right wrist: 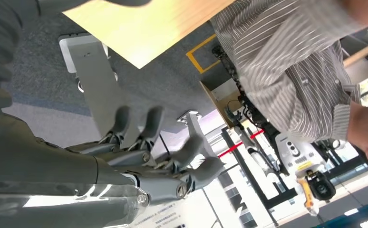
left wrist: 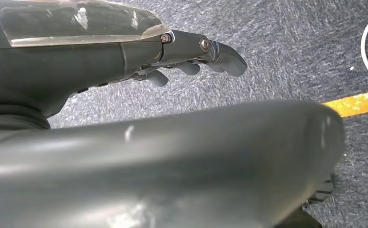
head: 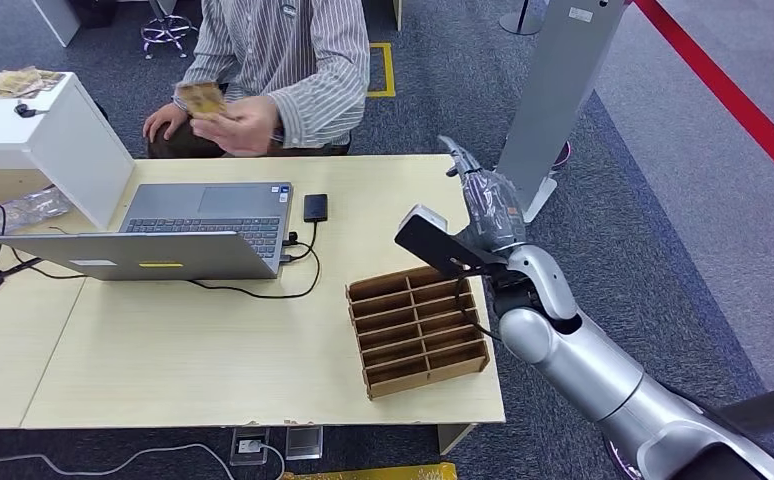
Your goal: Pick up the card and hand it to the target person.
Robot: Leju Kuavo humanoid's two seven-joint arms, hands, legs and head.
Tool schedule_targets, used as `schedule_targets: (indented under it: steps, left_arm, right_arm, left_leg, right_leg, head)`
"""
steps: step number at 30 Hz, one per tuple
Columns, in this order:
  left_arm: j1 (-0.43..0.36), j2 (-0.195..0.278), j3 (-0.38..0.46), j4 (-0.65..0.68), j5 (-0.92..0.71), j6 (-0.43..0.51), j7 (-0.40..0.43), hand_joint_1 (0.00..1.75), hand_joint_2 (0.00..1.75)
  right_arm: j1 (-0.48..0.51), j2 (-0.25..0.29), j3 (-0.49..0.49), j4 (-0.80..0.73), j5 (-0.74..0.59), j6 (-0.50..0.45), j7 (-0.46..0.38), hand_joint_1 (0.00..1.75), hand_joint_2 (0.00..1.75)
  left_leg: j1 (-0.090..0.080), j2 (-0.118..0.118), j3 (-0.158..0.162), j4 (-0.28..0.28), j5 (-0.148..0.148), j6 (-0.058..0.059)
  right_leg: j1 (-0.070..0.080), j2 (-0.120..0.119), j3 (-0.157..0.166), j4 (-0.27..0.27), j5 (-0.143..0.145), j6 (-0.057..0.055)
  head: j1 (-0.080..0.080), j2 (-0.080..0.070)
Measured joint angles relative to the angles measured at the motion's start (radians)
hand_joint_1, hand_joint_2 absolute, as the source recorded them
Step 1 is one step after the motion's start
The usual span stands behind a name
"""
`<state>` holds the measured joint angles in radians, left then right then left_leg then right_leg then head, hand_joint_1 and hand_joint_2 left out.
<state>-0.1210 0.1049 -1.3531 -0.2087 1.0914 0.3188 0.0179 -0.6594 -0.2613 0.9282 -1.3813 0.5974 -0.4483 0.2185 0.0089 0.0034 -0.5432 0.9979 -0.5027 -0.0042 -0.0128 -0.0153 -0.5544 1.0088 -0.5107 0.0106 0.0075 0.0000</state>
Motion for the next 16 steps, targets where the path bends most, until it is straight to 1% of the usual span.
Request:
schedule_targets:
  steps: [3, 6, 10, 14, 16]
  left_arm:
    - [0.000, 0.001, 0.000, 0.000, 0.004, 0.003, 0.002, 0.00, 0.00]
    - [0.001, 0.001, 0.000, 0.000, 0.011, 0.008, 0.008, 0.00, 0.00]
    - [0.004, 0.001, 0.002, 0.000, 0.020, 0.014, 0.019, 0.00, 0.00]
    - [0.006, 0.001, 0.005, 0.000, 0.025, 0.018, 0.021, 0.00, 0.00]
    - [0.006, 0.001, 0.006, 0.000, 0.027, 0.020, 0.022, 0.00, 0.00]
  right_arm:
    - [0.014, -0.001, -0.009, -0.012, -0.041, -0.017, -0.006, 0.00, 1.75]
    - [0.046, -0.004, -0.029, -0.044, -0.133, -0.023, -0.029, 0.00, 1.75]
    - [0.140, -0.015, -0.082, -0.116, -0.426, -0.013, -0.134, 0.00, 1.75]
    - [0.236, -0.029, -0.127, -0.174, -0.602, 0.001, -0.216, 0.00, 1.75]
    - [0.273, -0.034, -0.143, -0.194, -0.655, 0.004, -0.242, 0.00, 1.75]
  left_leg:
    - [0.000, 0.000, 0.000, 0.000, 0.000, 0.000]
    - [0.000, 0.000, 0.000, 0.000, 0.000, 0.000]
    - [0.000, 0.000, 0.000, 0.000, 0.000, 0.000]
    - [0.000, 0.000, 0.000, 0.000, 0.000, 0.000]
    - [0.000, 0.000, 0.000, 0.000, 0.000, 0.000]
  right_leg:
    - [0.000, 0.000, 0.000, 0.000, 0.000, 0.000]
    - [0.000, 0.000, 0.000, 0.000, 0.000, 0.000]
    - [0.000, 0.000, 0.000, 0.000, 0.000, 0.000]
    - [0.000, 0.000, -0.001, 0.000, 0.000, 0.000]
    - [0.000, 0.000, -0.001, 0.000, 0.000, 0.000]
  head:
    - [0.000, 0.000]
    - [0.000, 0.000]
    - [0.000, 0.000]
    - [0.000, 0.000]
    - [0.000, 0.000]
